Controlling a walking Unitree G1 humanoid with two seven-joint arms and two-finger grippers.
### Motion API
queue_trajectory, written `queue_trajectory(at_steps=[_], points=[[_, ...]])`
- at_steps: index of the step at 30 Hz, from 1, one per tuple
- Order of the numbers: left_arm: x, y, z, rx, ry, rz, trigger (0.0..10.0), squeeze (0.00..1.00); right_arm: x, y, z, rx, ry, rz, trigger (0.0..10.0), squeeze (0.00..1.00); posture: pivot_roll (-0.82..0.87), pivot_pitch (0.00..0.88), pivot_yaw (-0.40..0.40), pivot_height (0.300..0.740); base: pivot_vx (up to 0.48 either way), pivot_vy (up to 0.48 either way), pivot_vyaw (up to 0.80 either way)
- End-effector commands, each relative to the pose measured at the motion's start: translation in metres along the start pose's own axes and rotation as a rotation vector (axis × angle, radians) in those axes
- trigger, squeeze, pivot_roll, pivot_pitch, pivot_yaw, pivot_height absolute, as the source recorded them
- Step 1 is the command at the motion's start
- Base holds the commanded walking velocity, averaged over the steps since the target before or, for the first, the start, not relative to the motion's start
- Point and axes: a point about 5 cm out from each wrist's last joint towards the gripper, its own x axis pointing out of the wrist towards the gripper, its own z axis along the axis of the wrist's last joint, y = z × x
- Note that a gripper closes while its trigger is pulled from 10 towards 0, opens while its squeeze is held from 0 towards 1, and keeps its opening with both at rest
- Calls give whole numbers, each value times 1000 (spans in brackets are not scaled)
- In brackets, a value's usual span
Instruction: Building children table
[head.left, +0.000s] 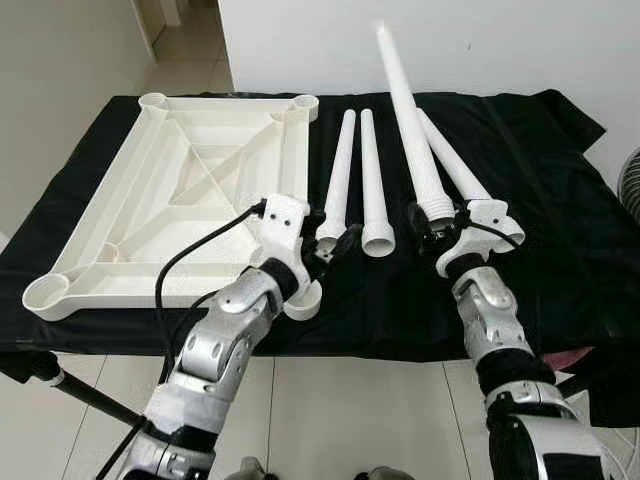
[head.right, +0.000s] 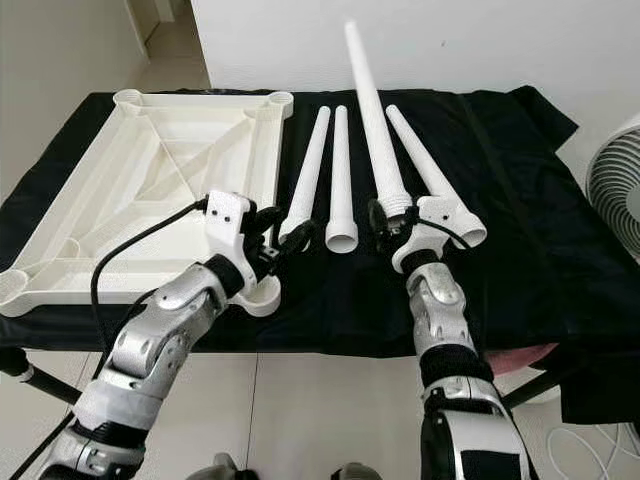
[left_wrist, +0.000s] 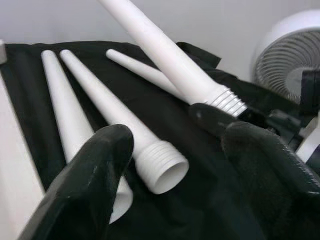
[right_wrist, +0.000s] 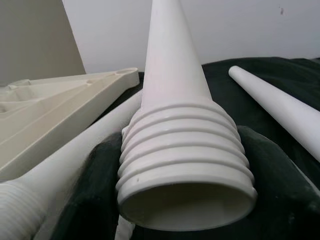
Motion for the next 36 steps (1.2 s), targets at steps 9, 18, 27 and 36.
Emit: queue_trajectory(at_steps=[9, 18, 27, 36], points=[[20, 3, 19, -70, -7, -155, 10000, 1000, -6, 33, 8, -48, -117, 168, 10000, 0, -135, 41, 69, 740, 0, 0, 0], [39, 17, 30, -140, 94, -97, 10000, 0, -12, 53, 6, -80, -131, 268, 10000, 0, -140, 42, 75, 740, 0, 0, 0], [50, 37, 40, -274, 191, -40, 10000, 0, -19, 71, 6, -108, -148, 351, 10000, 0, -145, 44, 79, 740, 0, 0, 0], [55, 48, 56, -341, 197, -21, 10000, 0, -27, 80, 4, -162, -164, 388, 10000, 0, -145, 46, 85, 740, 0, 0, 0]])
